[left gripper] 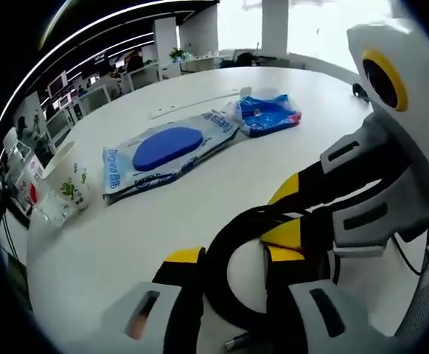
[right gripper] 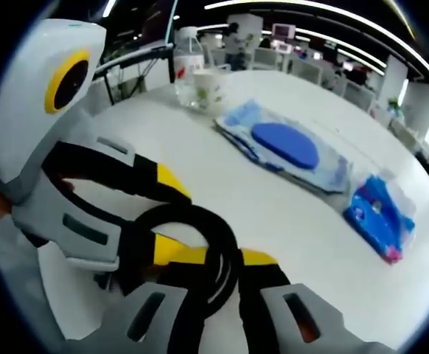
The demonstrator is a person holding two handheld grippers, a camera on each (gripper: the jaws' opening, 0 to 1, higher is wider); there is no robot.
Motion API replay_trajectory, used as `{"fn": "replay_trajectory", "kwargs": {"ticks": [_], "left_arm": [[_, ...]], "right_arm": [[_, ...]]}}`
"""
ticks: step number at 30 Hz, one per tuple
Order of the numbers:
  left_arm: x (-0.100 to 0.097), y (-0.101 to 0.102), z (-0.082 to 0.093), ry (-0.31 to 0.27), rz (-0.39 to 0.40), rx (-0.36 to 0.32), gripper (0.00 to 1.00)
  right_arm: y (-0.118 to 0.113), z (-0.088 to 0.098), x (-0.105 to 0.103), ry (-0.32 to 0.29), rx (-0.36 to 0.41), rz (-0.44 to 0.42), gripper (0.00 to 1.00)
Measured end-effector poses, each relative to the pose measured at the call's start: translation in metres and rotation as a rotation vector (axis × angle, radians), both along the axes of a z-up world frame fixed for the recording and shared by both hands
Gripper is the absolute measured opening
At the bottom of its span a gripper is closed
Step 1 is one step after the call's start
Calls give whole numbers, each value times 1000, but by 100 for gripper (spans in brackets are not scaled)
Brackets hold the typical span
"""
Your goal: Arrange the tabletop items into an orderly group along one side of the table until the central work area is clear of visible clutter.
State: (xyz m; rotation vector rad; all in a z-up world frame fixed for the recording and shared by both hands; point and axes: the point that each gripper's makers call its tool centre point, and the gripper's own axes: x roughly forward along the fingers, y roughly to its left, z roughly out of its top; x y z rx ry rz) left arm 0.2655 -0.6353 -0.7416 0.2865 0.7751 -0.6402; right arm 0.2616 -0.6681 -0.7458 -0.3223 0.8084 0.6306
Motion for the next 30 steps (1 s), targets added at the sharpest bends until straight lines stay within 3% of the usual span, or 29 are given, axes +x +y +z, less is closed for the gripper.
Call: {"fn": "replay_trajectory", "kwargs": {"ticks": [4, 5, 24, 28, 30], "left_arm": [[9, 11, 4, -56, 8, 91, 14], [6, 6, 2, -11, 31, 34, 15], [3, 5, 6, -27, -4, 69, 14], [1, 7, 7, 24, 44, 18, 13], [3, 7, 9, 22, 36, 10, 13]], "right_arm": [[1, 0, -1, 0, 5, -4, 7], [1, 0, -1, 1, 4, -11, 7], [-1, 3, -4, 24, 29, -43, 5], [-1, 6, -6, 28, 75, -66, 5], [-2, 6, -7, 29, 85, -76, 5]]}}
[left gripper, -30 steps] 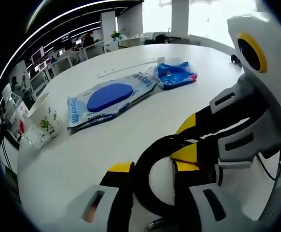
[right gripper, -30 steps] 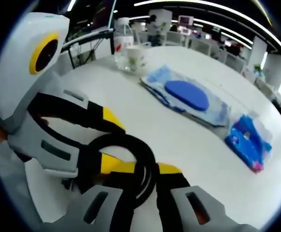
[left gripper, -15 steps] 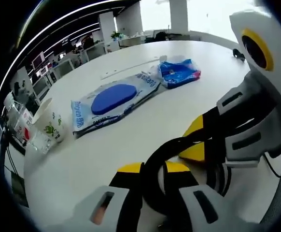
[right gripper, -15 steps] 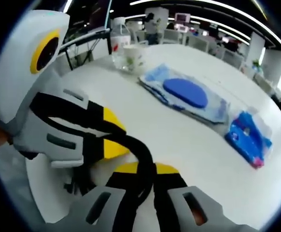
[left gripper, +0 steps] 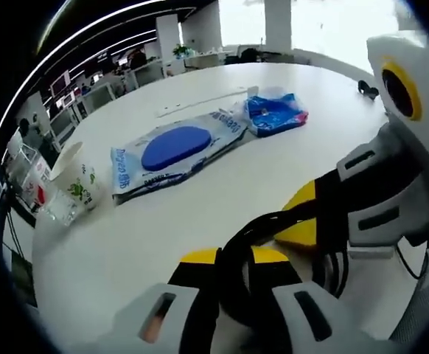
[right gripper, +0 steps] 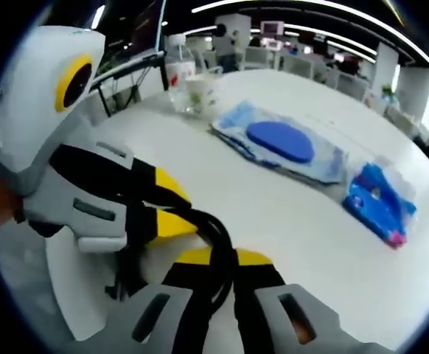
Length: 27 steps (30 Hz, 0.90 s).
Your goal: Arrange the tabletop items into an orderly group along one side of the table until the central work area is clear of visible clutter.
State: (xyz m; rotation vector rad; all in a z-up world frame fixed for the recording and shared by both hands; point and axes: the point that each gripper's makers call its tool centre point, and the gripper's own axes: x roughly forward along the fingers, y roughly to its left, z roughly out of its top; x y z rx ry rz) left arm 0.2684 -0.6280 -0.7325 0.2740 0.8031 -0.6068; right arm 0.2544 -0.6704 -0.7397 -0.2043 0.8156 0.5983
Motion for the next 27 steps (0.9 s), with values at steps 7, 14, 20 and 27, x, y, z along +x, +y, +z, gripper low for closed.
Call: {"fn": "replay_trajectory", "kwargs": {"ticks": [7, 14, 20, 27], "left_arm": [[-2, -5, 2, 0, -23, 1, 13], [-4, -8, 3, 16, -30, -21, 13], [-1, -9, 8, 14, -26, -34, 13], [7, -14, 16, -5, -20, -57, 13]], "right_arm": [[-2, 3, -2, -1, 11, -11, 5], [-5, 4, -5, -1, 30, -23, 5], [-7, 11, -1, -16, 39, -30, 4], [-13, 19, 6, -33, 45, -39, 5]]}}
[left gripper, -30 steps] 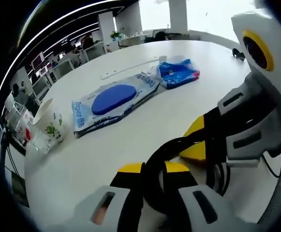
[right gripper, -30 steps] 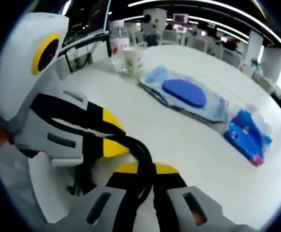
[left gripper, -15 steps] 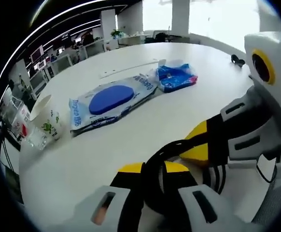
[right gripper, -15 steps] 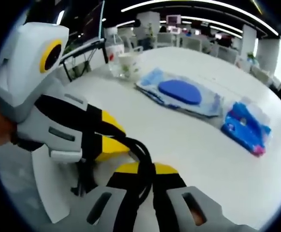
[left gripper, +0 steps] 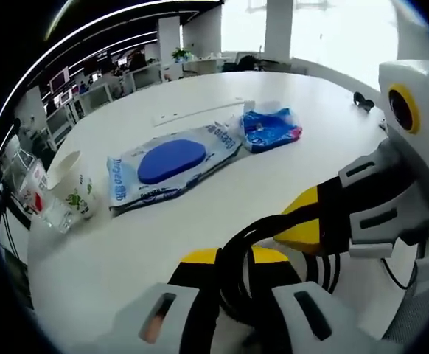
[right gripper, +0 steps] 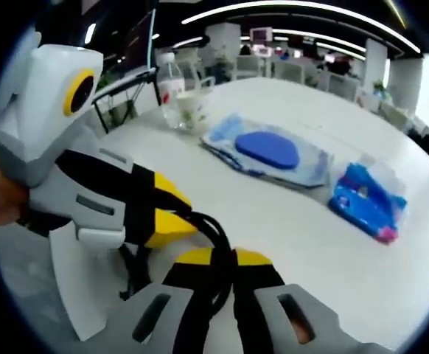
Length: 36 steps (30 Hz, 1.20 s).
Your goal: Arrange the tabletop items into an orderly group along one side of the table until the central work area is clear of visible clutter.
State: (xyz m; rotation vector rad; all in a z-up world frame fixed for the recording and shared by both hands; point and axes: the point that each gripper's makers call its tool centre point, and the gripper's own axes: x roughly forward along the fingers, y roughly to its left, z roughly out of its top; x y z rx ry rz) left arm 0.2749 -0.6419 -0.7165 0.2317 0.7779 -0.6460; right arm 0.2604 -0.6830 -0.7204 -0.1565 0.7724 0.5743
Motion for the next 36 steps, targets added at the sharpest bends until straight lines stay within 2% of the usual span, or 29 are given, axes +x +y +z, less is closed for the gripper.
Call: {"fn": "replay_trajectory", "kwargs": {"ticks": [7, 18, 25, 36], "left_arm": [[8, -11, 2, -1, -27, -3, 13], [31, -32, 14, -33, -66, -8, 13], [46, -45, 10, -34, -93, -11, 13], [66, -47, 1, -15, -89, -26, 13]], "right_arm": [[-9, 3, 7, -10, -2, -18, 5], [-29, 13, 29, -34, 5, -65, 5], [-42, 11, 42, -29, -8, -88, 4], [-45, 1, 62, -11, -16, -94, 4]]}}
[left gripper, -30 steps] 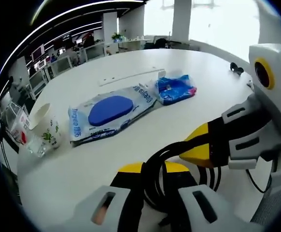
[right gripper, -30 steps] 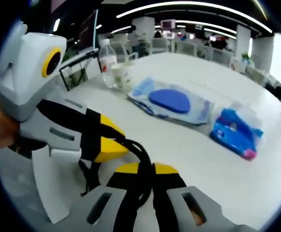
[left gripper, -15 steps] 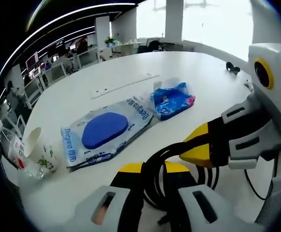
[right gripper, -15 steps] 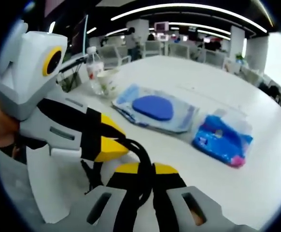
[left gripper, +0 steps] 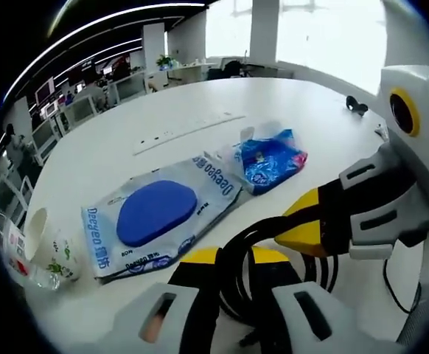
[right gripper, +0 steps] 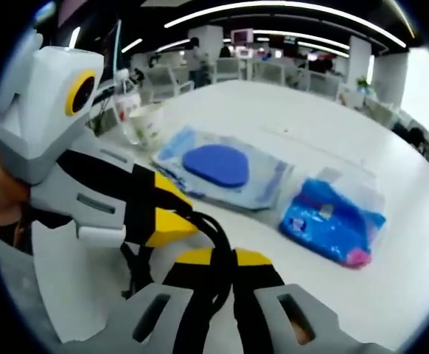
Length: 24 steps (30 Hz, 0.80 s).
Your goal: Arrange the tabletop items into an orderly group along one side of the table until the central work area is clear of visible clutter.
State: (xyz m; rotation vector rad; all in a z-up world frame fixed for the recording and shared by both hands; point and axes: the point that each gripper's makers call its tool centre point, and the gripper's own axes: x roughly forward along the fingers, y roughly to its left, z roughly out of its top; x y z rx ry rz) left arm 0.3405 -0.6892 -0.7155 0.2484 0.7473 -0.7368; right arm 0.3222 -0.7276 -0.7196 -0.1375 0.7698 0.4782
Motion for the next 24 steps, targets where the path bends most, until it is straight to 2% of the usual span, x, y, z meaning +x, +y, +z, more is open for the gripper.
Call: {"fn": "replay_trajectory", "kwargs": {"ticks": [10, 24], "left_arm": [[5, -3, -9, -1, -14, 3, 13], [11, 0, -17, 2, -25, 6, 12]], "right_arm": [[-2, -12, 6, 8, -25, -5, 5], [-1, -18, 13, 6, -49, -12, 5]]}}
